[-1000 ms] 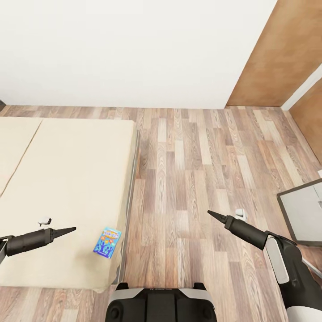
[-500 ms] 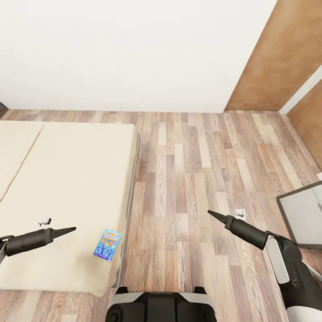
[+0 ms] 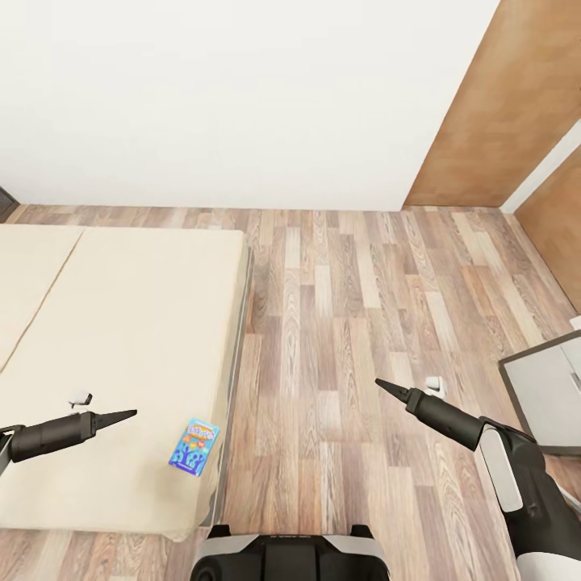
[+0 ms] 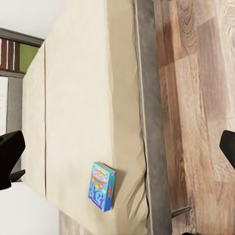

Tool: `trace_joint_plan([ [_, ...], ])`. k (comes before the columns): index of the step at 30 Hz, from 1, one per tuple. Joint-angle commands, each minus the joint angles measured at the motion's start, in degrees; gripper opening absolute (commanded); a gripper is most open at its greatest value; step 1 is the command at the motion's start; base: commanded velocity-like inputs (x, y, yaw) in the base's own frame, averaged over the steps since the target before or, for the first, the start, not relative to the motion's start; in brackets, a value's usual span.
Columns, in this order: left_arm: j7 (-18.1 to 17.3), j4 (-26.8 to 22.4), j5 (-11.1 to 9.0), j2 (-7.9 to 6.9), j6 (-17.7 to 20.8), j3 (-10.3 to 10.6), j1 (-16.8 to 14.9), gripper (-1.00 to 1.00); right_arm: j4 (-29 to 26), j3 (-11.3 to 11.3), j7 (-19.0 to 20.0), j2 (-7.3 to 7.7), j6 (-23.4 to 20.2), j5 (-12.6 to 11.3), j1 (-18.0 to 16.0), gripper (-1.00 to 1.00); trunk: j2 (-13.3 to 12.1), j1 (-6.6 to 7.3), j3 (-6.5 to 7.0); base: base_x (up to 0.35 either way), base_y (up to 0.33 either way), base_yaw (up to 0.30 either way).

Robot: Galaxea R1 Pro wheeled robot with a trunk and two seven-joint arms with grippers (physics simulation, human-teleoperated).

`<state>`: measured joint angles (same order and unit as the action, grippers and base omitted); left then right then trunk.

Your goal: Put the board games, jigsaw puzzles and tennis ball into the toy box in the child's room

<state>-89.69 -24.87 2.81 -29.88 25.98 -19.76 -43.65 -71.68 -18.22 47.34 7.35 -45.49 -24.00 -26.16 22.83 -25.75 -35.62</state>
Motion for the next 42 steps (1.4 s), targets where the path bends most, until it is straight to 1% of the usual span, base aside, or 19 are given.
trace_joint_plan([
  [1, -0.3, 0.0, 0.3, 0.01, 0.6, -0.2, 0.0, 1.00, 0.0, -0.1, 0.1, -0.01, -0.3, -0.1, 0.0, 1.00, 0.1, -0.03, 0.03, 0.000, 0.000, 0.000],
  [42, -0.3, 0.1, 0.4, -0.35, 0.4, -0.2, 0.0, 1.00, 0.1, -0.1, 0.0, -0.11, -0.3, 0.0, 0.0, 1.00, 0.1, -0.03, 3.95, 0.000, 0.000, 0.000],
])
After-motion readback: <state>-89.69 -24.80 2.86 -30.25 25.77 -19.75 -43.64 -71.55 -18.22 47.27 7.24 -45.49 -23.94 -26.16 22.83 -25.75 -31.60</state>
